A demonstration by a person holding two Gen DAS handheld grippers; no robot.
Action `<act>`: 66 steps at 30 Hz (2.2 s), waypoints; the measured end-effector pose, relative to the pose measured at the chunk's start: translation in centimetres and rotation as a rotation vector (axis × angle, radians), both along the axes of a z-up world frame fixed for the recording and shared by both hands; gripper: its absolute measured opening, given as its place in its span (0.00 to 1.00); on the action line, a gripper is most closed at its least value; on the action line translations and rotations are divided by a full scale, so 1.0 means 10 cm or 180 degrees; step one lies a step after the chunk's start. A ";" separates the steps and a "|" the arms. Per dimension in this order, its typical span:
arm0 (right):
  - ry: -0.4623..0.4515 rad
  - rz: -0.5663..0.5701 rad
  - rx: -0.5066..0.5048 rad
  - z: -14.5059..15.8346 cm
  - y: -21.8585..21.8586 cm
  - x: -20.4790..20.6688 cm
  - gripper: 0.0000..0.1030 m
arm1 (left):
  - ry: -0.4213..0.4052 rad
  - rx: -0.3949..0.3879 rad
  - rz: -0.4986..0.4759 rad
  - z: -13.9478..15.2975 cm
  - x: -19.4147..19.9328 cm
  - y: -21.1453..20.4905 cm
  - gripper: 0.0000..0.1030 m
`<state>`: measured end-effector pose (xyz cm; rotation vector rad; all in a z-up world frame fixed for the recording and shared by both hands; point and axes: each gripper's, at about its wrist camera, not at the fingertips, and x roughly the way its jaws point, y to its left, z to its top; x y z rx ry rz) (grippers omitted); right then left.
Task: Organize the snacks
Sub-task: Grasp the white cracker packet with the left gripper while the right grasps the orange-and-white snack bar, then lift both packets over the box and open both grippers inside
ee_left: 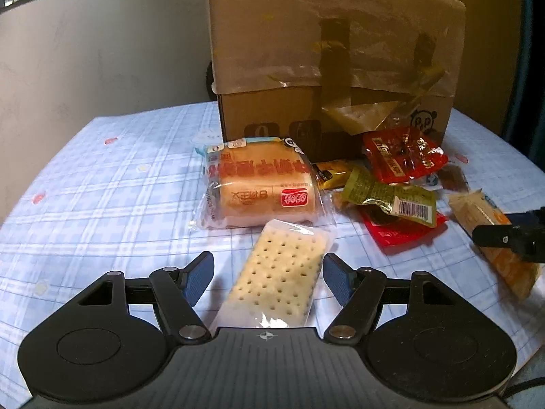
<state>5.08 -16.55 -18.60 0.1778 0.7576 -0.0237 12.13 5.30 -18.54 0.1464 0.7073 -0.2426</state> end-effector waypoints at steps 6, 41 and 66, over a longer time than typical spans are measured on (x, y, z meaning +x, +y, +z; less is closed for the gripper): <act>-0.0018 0.0034 0.0044 0.00 0.00 0.00 0.42 | 0.0028 0.0079 -0.0085 -0.07 -0.06 -0.04 0.67; -0.0021 0.0085 0.0195 0.01 0.00 0.01 0.40 | -0.0229 -0.0092 -0.0051 0.10 -0.25 0.07 0.53; -0.1544 0.0329 0.0130 1.78 -0.29 0.60 0.40 | -0.1303 -0.0281 -0.0325 1.93 0.26 -0.40 0.53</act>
